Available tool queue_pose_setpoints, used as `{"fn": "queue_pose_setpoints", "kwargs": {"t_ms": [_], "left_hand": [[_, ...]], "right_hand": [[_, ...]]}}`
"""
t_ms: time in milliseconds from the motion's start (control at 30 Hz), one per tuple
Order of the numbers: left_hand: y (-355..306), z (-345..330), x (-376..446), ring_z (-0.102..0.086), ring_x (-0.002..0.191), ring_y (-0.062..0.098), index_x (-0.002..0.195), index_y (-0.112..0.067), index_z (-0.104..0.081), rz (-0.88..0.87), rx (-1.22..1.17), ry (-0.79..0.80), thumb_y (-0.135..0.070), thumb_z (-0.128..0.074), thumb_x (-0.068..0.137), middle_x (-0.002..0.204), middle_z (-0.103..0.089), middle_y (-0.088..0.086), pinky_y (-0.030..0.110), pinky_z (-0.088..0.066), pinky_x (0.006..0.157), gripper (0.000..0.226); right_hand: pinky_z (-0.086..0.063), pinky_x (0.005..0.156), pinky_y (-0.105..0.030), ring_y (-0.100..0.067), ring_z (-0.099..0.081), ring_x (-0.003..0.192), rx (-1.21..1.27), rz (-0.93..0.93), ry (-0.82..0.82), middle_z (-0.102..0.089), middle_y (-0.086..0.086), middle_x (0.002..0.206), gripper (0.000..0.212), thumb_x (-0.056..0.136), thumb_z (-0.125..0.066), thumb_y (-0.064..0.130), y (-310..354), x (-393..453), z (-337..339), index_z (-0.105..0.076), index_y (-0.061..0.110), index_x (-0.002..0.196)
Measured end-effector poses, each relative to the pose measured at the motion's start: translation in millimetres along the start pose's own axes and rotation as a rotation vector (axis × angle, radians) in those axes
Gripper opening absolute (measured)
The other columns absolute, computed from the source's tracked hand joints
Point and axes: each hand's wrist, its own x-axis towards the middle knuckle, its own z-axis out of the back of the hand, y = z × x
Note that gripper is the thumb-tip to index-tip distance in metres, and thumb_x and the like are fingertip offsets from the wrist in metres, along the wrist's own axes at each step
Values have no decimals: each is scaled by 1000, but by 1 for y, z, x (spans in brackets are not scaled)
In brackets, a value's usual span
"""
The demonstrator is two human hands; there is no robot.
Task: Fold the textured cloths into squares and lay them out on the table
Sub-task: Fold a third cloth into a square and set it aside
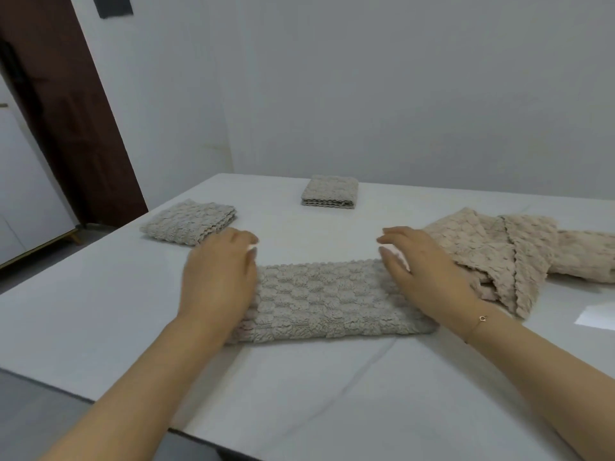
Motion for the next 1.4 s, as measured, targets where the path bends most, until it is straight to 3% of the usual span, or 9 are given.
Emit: {"fn": "queue_pose_setpoints", "kwargs": {"t_ms": [167, 267, 433, 733, 867, 967, 1067, 1167, 1400], "left_hand": [[-57, -28, -12, -49, 117, 18, 127, -22, -53, -160, 33, 346, -36, -26, 101, 129, -54, -3, 33, -36, 95, 40], [-51, -52, -19, -16, 145, 12, 150, -29, -22, -63, 38, 522, -44, -17, 101, 158, -20, -5, 33, -11, 116, 51], [-37, -55, -22, 7, 146, 9, 151, -38, -2, -39, 53, 623, -54, -10, 98, 160, 3, -10, 38, 5, 119, 56], [1, -44, -14, -4, 147, 9, 152, -29, -12, 80, 56, 622, -57, -15, 97, 160, -9, -10, 39, -1, 119, 62], [16, -41, -15, -18, 144, 14, 150, -21, -25, 146, -9, 531, -54, -22, 98, 157, -22, -5, 35, -12, 118, 62], [29, -37, -20, -41, 129, 29, 123, -12, -57, 280, -200, 319, -40, -38, 97, 134, -54, 8, 39, -34, 103, 43], [45, -27, -32, -54, 111, 35, 99, -10, -69, 451, -272, 118, -34, -46, 94, 109, -66, 12, 43, -40, 95, 34], [53, -16, -49, -57, 99, 32, 76, -22, -67, 477, -207, 157, -57, -40, 87, 91, -67, 5, 39, -41, 88, 46], [17, -2, -53, -42, 113, 24, 84, -26, -53, 452, -5, 409, -70, -48, 81, 102, -42, -8, 36, -32, 95, 44]], "right_hand": [[-7, 114, -20, -15, -20, 144, -21, 113, 279, -25, -4, 156, 52, 102, -24, 36, 33, -3, -31, -31, 12, 147], [1, 117, -24, -13, -8, 147, -51, 40, 408, -12, -2, 160, 56, 102, -20, 41, 29, -8, -42, -18, 14, 151], [2, 119, -30, -11, 1, 147, -105, -34, 460, -2, 1, 161, 66, 98, -18, 53, 20, -12, -42, -7, 17, 153], [-1, 120, -31, -9, 2, 147, -89, -161, 488, -3, 3, 161, 71, 96, -19, 59, -6, -19, -26, -7, 18, 152], [-1, 120, -31, -10, 1, 147, -75, -175, 474, -4, 3, 161, 71, 96, -21, 59, -4, -19, -25, -9, 18, 152], [-1, 119, -32, -11, 0, 147, -55, -178, 462, -5, 2, 161, 71, 96, -22, 58, -2, -20, -24, -11, 18, 152], [-2, 119, -33, -12, -2, 147, -21, -180, 441, -7, 2, 160, 70, 96, -25, 58, -4, -21, -24, -13, 18, 152], [-4, 119, -33, -12, -4, 147, 16, -177, 422, -10, 1, 160, 70, 96, -28, 57, -7, -21, -24, -16, 17, 152], [-7, 120, -35, -14, -7, 147, 38, -166, 396, -14, -1, 159, 68, 96, -32, 55, -7, -22, -24, -20, 16, 151]]}}
